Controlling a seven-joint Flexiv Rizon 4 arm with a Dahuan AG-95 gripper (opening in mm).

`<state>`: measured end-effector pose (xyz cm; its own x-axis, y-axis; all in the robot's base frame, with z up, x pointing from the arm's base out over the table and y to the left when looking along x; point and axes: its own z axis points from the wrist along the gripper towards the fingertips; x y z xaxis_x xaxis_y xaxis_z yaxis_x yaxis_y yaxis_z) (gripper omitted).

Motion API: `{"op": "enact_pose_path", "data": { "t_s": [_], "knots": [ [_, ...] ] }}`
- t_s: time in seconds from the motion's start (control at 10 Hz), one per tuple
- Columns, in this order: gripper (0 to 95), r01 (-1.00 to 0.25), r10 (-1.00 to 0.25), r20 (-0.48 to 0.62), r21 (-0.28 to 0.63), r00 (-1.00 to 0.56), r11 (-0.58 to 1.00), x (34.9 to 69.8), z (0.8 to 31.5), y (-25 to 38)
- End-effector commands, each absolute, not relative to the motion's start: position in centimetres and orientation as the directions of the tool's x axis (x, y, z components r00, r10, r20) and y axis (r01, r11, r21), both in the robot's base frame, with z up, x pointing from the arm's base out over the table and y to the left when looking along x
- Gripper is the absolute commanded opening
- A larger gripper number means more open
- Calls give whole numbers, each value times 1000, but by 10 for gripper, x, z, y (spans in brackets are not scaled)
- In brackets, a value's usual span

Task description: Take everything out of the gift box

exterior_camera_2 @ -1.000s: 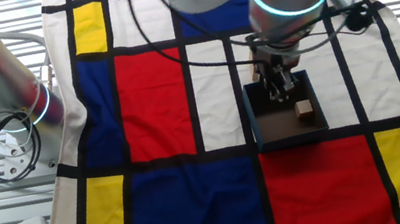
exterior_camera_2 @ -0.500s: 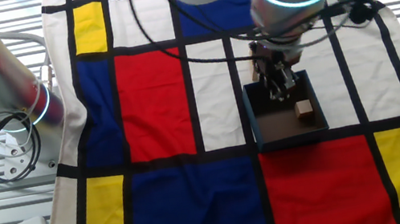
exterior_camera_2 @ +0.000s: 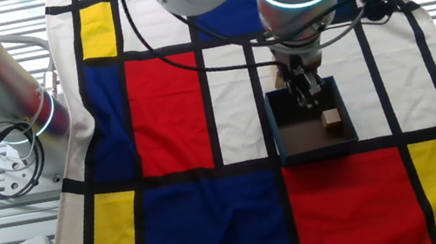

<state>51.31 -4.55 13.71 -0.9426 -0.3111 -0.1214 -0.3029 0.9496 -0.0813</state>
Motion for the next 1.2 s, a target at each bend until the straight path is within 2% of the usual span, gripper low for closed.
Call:
{"op": "enact_pose_path", "data": {
  "t_s": [0.1, 0.6, 1.2],
  "knots": [
    [380, -317, -325, -119, -82, -938, 945, 513, 138, -45],
    [380, -246, -247, -86, -28, -965, 969, 512, 143, -47],
    [380, -189, -189, -57, -10, -980, 982, 510, 150, -45]
  ]
}}
